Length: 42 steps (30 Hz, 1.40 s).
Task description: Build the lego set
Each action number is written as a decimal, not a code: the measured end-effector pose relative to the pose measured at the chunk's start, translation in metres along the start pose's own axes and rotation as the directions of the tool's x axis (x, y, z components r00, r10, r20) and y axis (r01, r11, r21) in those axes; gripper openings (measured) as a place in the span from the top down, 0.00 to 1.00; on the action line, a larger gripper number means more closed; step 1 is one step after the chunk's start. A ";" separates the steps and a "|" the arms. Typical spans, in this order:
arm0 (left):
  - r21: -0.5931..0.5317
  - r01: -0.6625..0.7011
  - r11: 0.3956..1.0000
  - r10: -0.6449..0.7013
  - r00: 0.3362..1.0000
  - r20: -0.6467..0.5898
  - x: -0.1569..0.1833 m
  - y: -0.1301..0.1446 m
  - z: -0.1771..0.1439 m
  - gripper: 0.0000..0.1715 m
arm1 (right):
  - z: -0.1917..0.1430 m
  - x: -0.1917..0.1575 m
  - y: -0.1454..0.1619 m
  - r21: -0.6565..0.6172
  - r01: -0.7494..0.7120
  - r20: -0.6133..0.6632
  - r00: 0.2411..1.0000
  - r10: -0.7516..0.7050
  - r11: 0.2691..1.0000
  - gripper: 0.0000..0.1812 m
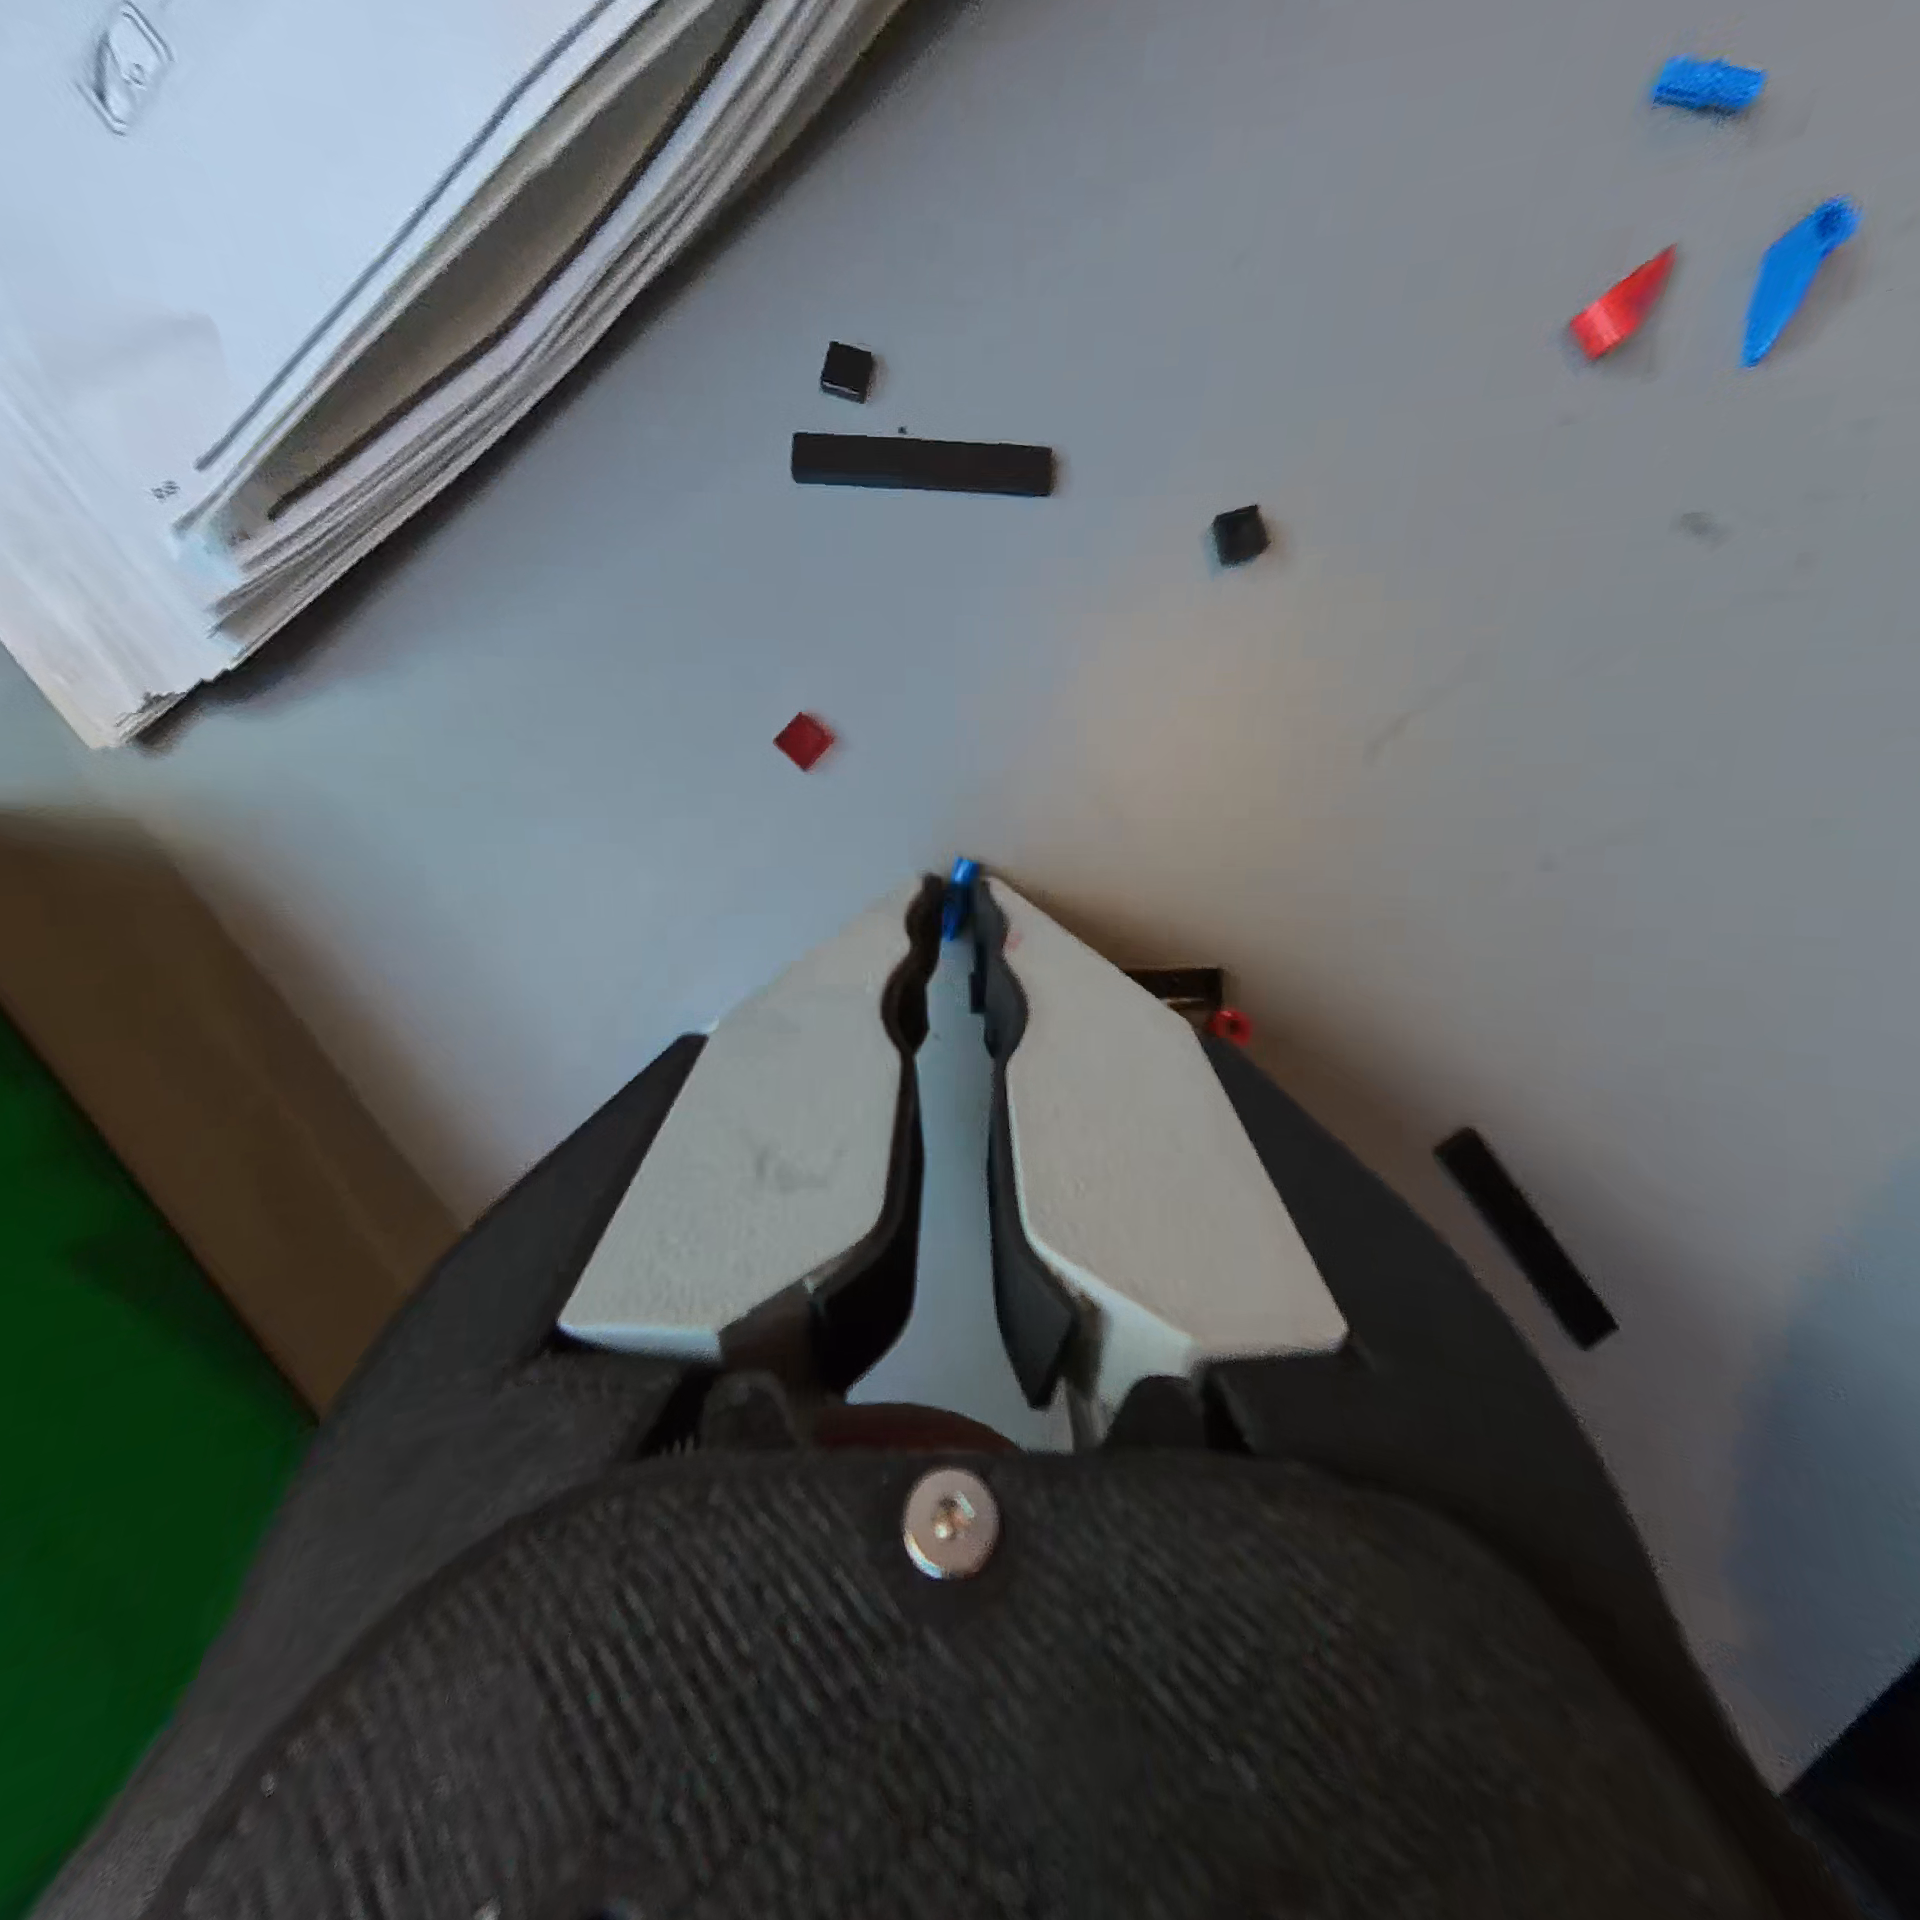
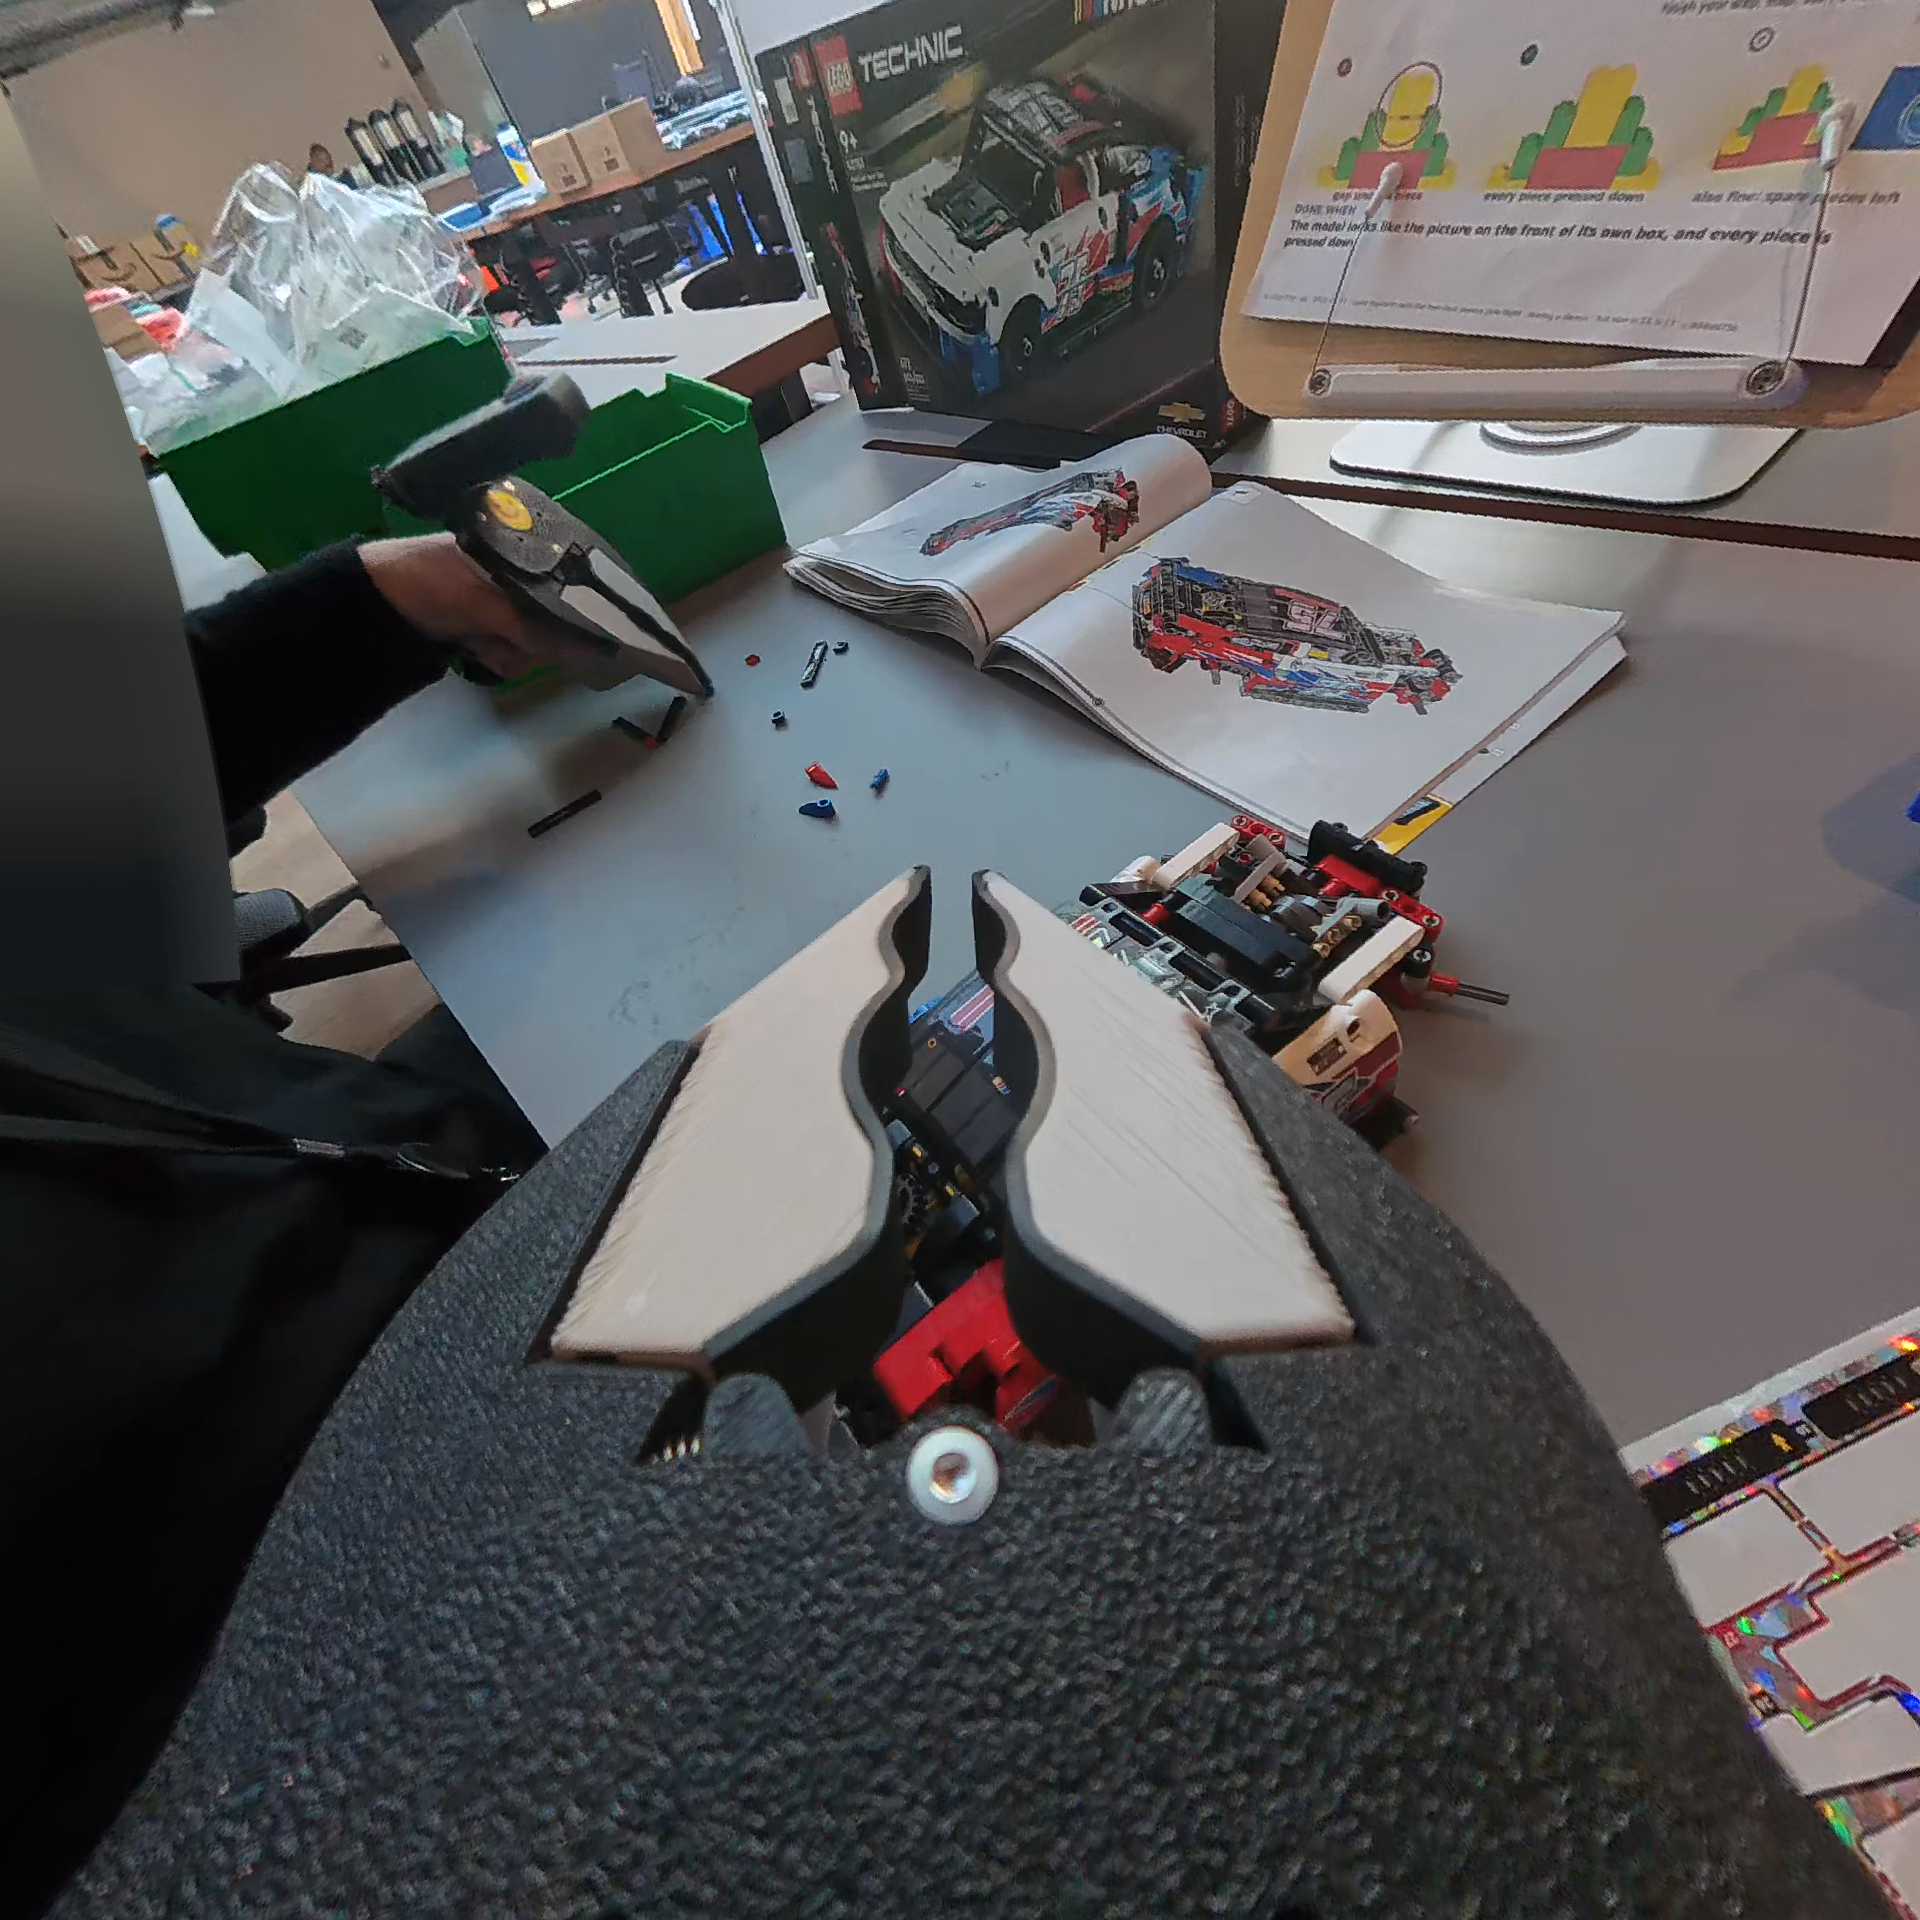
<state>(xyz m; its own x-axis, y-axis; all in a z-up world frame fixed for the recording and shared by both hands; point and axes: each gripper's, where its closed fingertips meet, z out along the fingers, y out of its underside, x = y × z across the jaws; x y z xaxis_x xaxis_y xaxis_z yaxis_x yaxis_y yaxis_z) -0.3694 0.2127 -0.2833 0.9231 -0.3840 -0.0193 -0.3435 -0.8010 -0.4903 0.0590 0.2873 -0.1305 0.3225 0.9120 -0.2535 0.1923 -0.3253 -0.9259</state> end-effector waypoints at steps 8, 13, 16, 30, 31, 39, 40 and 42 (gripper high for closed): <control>0.126 -0.109 0.986 0.118 0.990 -0.072 0.043 -0.057 0.009 0.99 | -0.003 0.005 0.000 0.013 -0.022 0.000 1.000 0.022 1.000 0.97; 0.185 -0.305 0.934 0.335 0.927 -0.165 0.101 -0.117 0.037 0.99 | 0.002 0.000 0.002 0.002 -0.008 0.014 1.000 0.008 1.000 0.96; 0.146 -0.332 0.932 0.358 0.906 -0.227 0.112 -0.126 0.061 0.99 | 0.001 0.000 0.006 -0.009 -0.010 0.014 1.000 0.010 1.000 0.96; 0.172 -0.391 0.904 0.425 0.866 -0.264 0.116 -0.167 0.082 0.87 | -0.006 0.004 0.020 -0.080 -0.002 -0.048 0.999 -0.002 0.997 0.96; 0.134 -0.404 0.905 0.426 0.862 -0.276 0.116 -0.163 0.088 0.91 | -0.006 0.002 0.020 -0.082 0.003 -0.050 0.999 -0.007 0.997 0.96; 0.085 -0.398 0.913 0.406 0.880 -0.246 0.107 -0.134 0.077 0.99 | -0.015 0.002 0.021 -0.089 0.011 -0.078 0.997 -0.018 0.996 0.96; 0.089 -0.388 0.917 0.397 0.884 -0.247 0.106 -0.132 0.076 0.99 | -0.014 0.002 0.020 -0.086 0.010 -0.077 0.997 -0.017 0.996 0.96; 0.104 -0.357 0.928 0.372 0.895 -0.247 0.103 -0.130 0.073 0.99 | -0.012 0.002 0.019 -0.081 0.010 -0.073 0.997 -0.016 0.997 0.96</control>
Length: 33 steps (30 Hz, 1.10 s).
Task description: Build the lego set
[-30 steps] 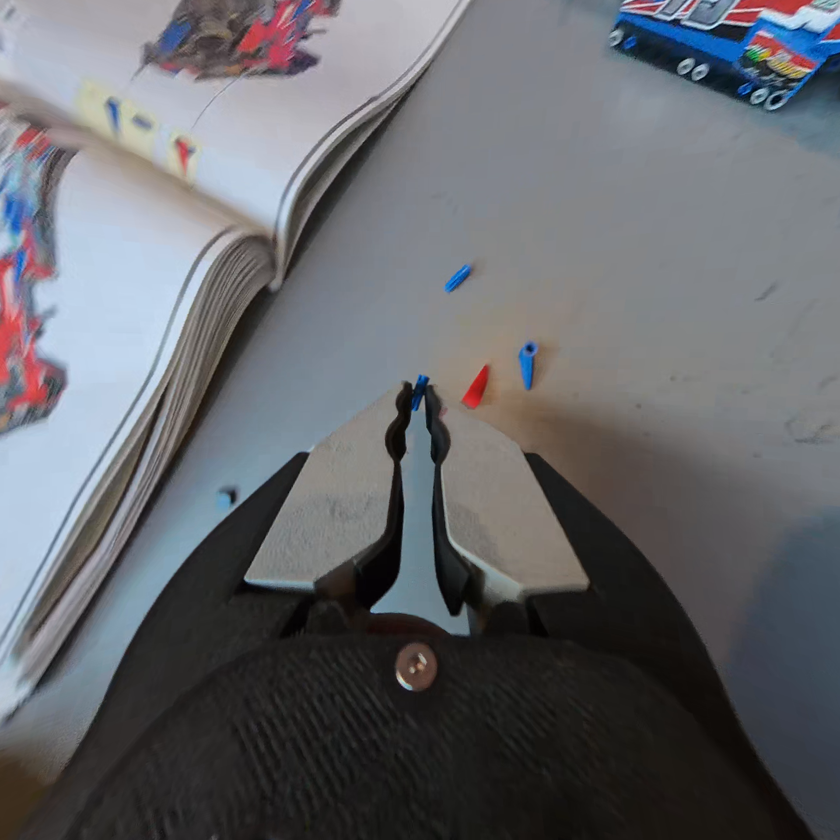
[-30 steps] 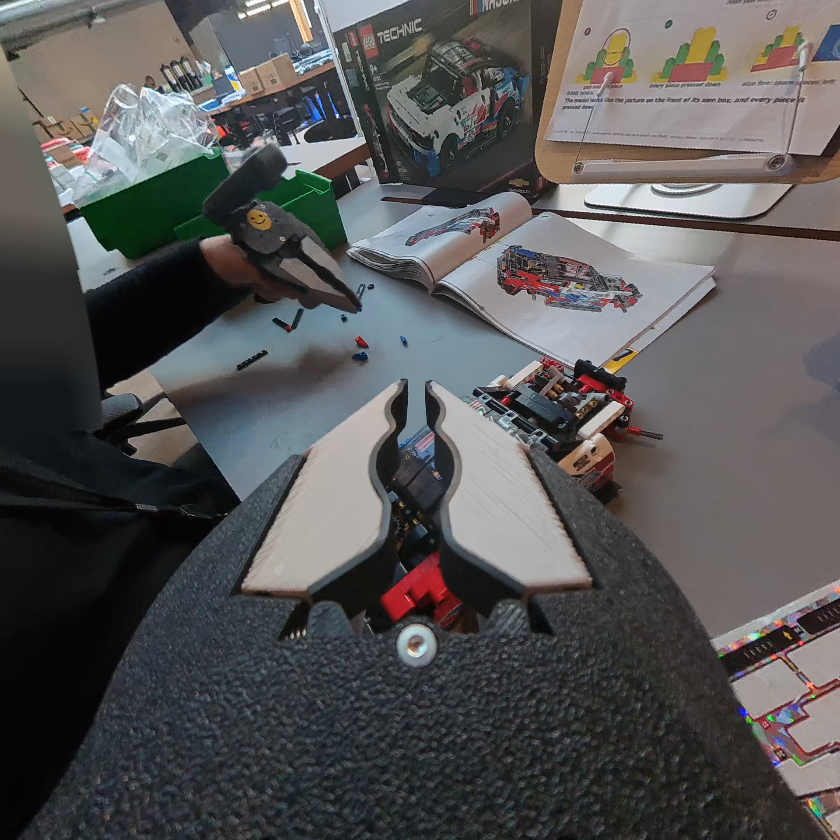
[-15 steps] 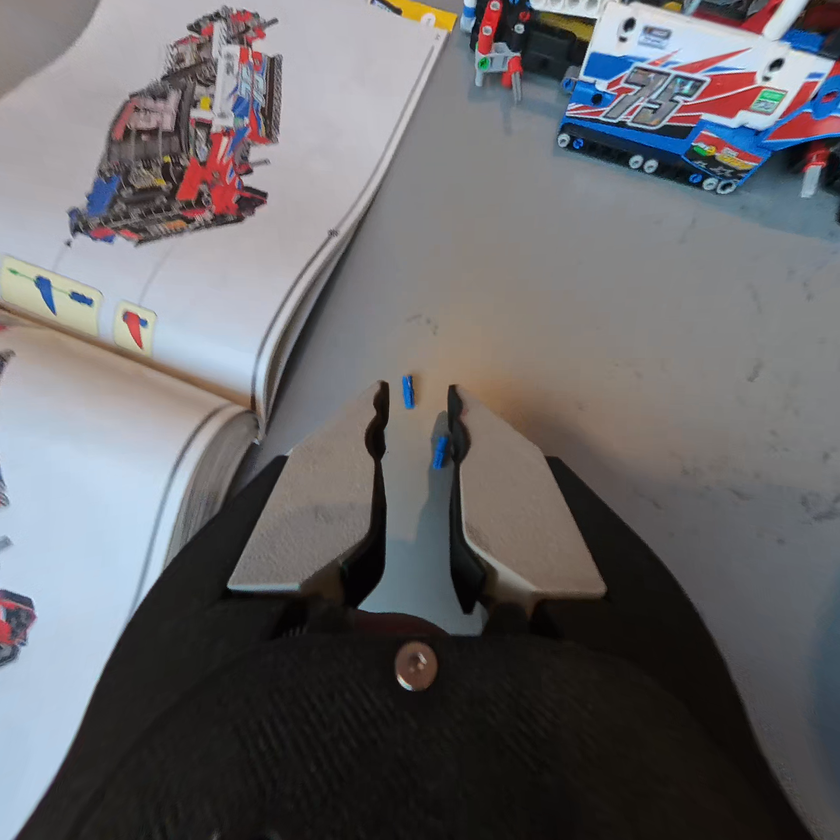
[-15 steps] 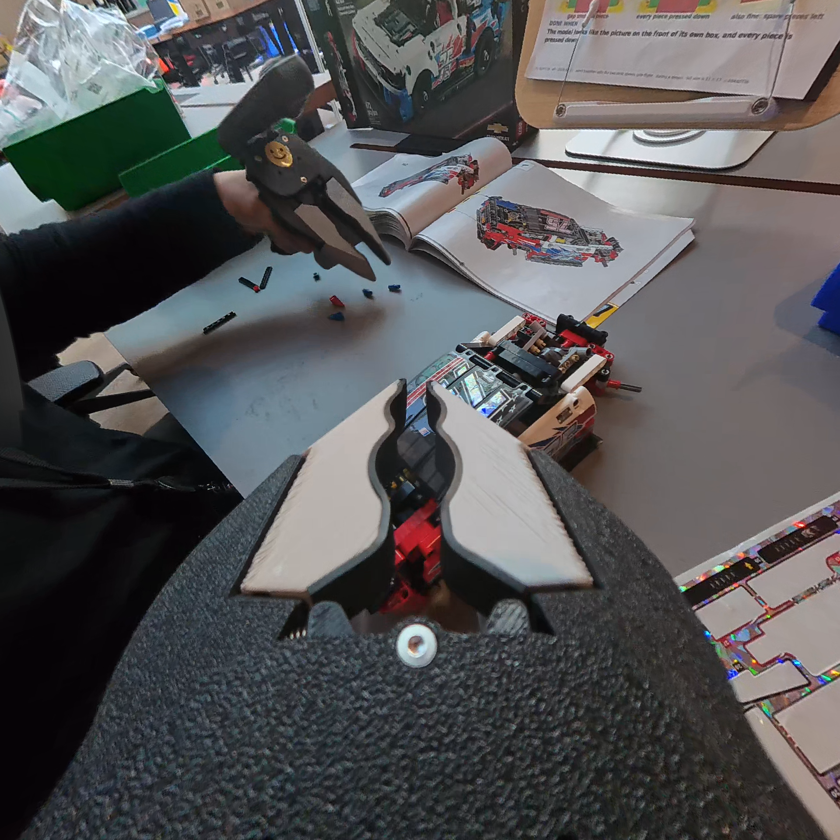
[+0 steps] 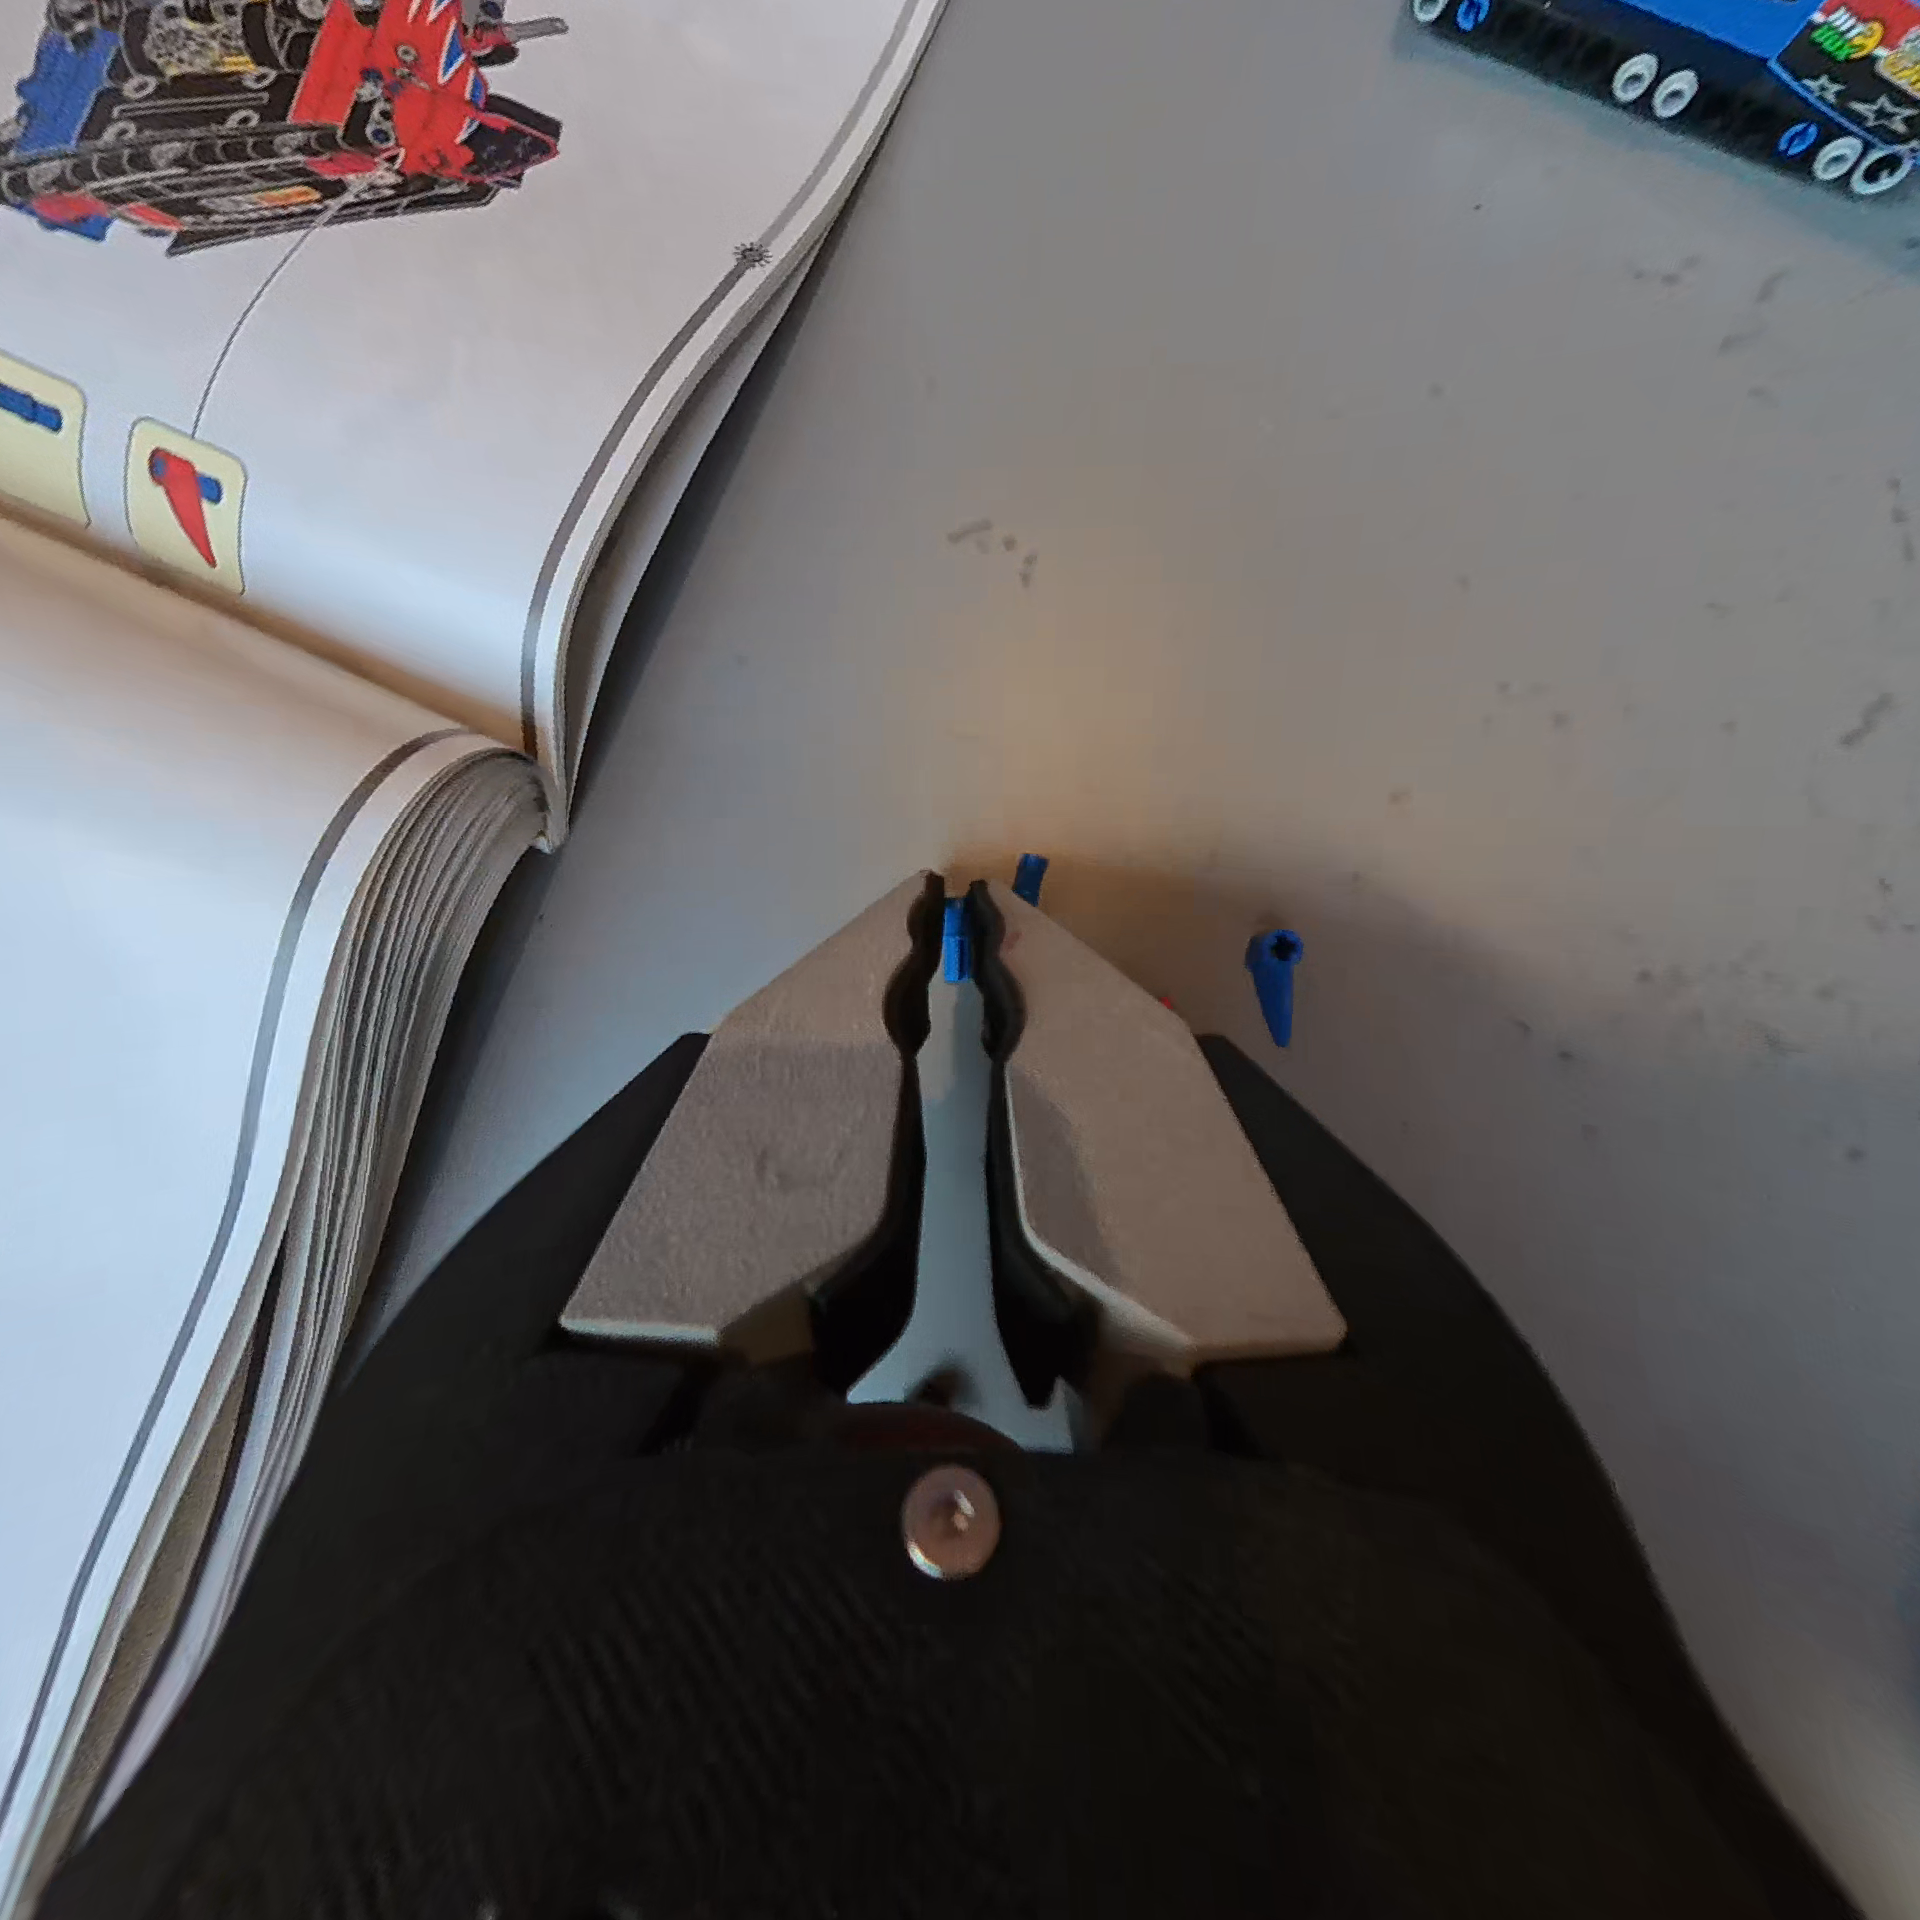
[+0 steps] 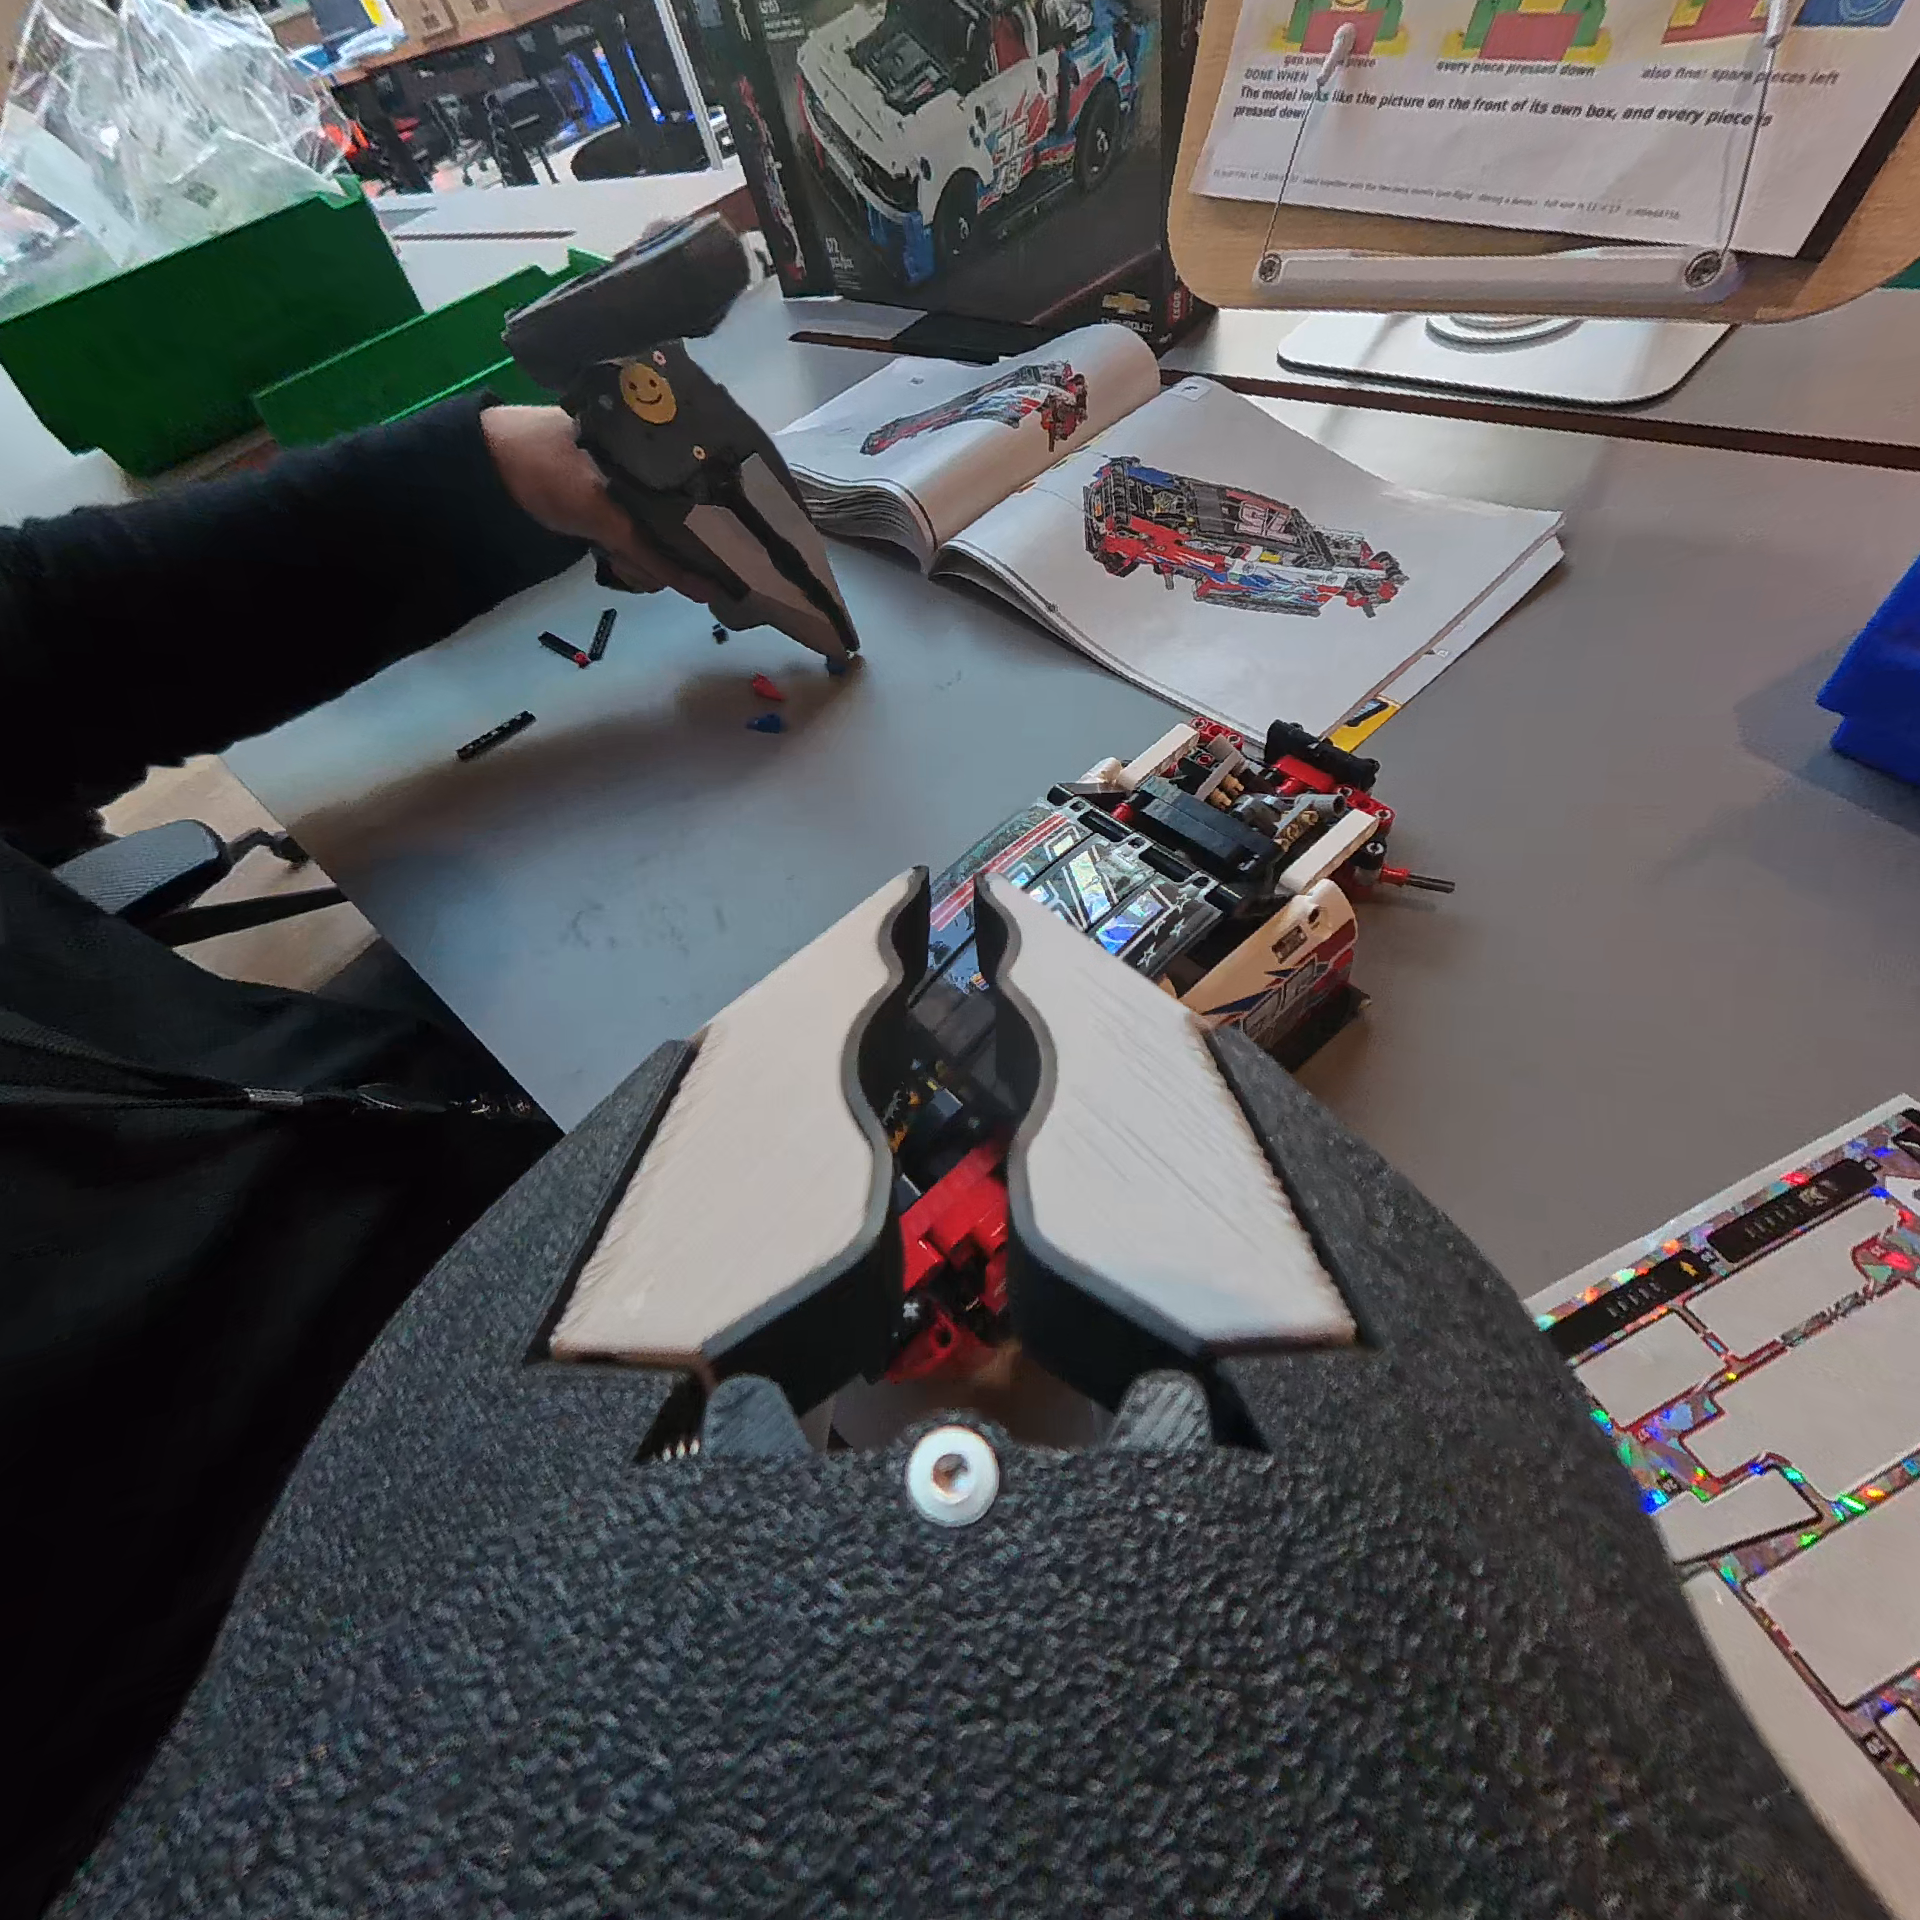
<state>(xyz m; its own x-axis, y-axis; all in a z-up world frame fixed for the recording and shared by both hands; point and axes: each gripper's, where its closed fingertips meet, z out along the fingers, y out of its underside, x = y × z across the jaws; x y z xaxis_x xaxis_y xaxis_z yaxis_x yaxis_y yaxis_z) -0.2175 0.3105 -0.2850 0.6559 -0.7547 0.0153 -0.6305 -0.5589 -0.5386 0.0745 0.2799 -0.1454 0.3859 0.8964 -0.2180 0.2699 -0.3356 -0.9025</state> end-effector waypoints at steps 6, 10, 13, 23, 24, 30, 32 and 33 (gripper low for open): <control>0.169 0.064 0.984 -0.072 0.997 0.038 0.002 -0.017 -0.039 0.92 | 0.004 0.006 0.004 0.006 -0.012 -0.017 1.000 0.012 1.000 0.96; 0.285 0.088 0.955 -0.123 0.987 0.107 0.009 -0.019 -0.077 0.85 | -0.001 0.015 0.008 0.042 -0.020 -0.040 0.999 0.022 0.999 0.96; 0.433 0.092 0.897 -0.158 0.980 0.120 0.028 -0.029 -0.103 0.81 | -0.005 0.024 0.013 0.092 -0.014 -0.040 0.999 0.018 0.996 0.95; 0.413 -0.029 0.910 -0.060 0.978 0.201 0.090 -0.016 -0.063 0.69 | -0.004 0.035 0.013 0.098 0.052 -0.105 0.994 -0.042 0.994 0.87; 0.407 -0.035 0.913 -0.052 0.978 0.200 0.093 -0.016 -0.061 0.69 | -0.003 0.035 0.012 0.093 0.073 -0.120 0.991 -0.062 0.993 0.87; 0.446 -0.027 0.895 -0.082 0.971 0.224 0.106 -0.013 -0.065 0.71 | -0.002 0.033 0.019 0.102 0.071 -0.143 0.988 -0.056 0.992 0.86; 0.511 0.014 0.860 -0.132 0.971 0.197 0.115 -0.013 -0.075 0.72 | -0.005 0.032 0.023 0.085 0.099 -0.167 0.982 -0.084 0.991 0.86; 0.549 0.043 0.835 -0.165 0.971 0.175 0.121 -0.013 -0.080 0.72 | -0.007 0.033 0.023 0.082 0.114 -0.188 0.977 -0.096 0.990 0.87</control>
